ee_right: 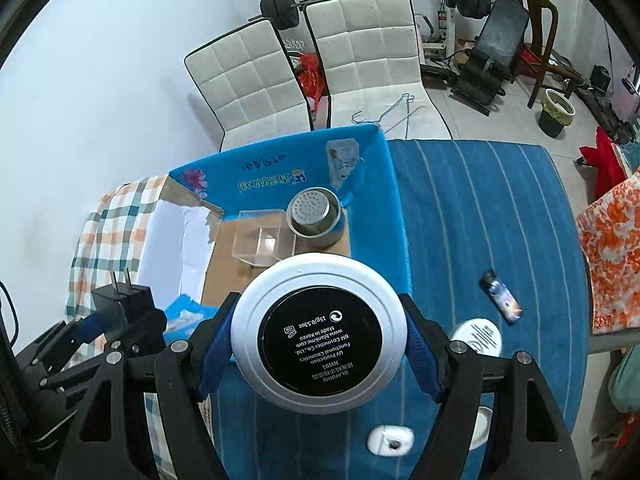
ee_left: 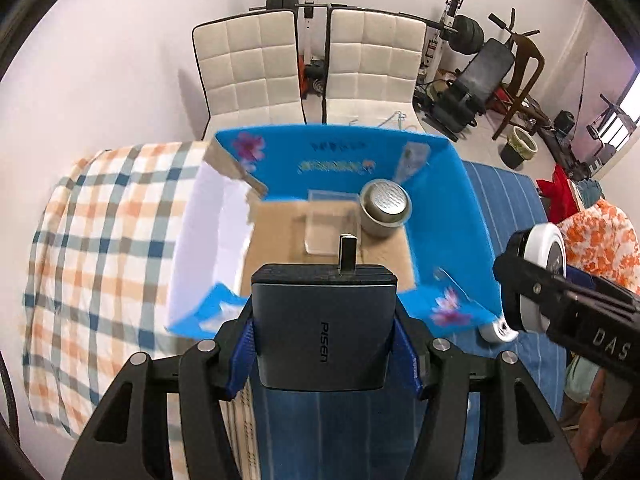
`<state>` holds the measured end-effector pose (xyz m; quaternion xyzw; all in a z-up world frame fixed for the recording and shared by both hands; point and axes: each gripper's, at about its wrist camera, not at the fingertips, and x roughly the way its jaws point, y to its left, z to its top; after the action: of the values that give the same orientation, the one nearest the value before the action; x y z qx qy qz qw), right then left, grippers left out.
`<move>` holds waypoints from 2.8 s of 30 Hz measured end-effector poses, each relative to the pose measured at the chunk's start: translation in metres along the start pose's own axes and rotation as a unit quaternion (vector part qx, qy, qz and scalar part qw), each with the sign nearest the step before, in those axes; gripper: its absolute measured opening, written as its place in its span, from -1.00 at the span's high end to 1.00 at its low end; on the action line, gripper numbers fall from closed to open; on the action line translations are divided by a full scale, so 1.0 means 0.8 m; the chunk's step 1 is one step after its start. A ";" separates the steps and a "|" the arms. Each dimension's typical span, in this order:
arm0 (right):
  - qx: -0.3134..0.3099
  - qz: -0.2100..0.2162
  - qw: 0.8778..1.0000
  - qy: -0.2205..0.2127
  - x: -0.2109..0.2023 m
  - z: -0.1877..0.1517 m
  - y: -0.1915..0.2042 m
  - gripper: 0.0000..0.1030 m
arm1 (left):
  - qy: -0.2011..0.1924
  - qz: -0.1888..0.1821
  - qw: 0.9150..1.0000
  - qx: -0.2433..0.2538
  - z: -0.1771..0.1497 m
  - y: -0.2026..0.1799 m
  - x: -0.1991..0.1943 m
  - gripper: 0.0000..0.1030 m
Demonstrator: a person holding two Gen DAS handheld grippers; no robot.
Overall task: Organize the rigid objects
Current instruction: 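Carry the charger and black-lidded jar with both tools to the box, then lower both held objects into the box and open both tools, then lift both tools out of the box toward the remaining objects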
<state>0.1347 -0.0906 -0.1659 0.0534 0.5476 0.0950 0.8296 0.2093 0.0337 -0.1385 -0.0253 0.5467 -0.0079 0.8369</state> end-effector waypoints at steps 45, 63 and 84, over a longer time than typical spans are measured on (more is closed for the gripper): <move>0.045 -0.064 0.976 0.205 0.294 0.051 0.010 -0.50 | 0.212 -0.022 0.977 -0.017 0.103 0.076 0.276 -0.12; 0.010 -0.078 0.974 0.213 0.283 0.056 0.026 -0.77 | 0.202 -0.016 0.979 -0.005 0.121 0.072 0.242 -0.35; -0.051 -0.062 0.990 0.113 0.143 0.028 0.051 -1.00 | 0.106 0.014 0.994 0.007 0.075 0.077 0.121 -1.00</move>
<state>0.1953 -0.0261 -0.2519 -0.0338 0.6346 0.0765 0.7683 0.3021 0.0936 -0.2060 -0.0104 0.6329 -0.0030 0.7741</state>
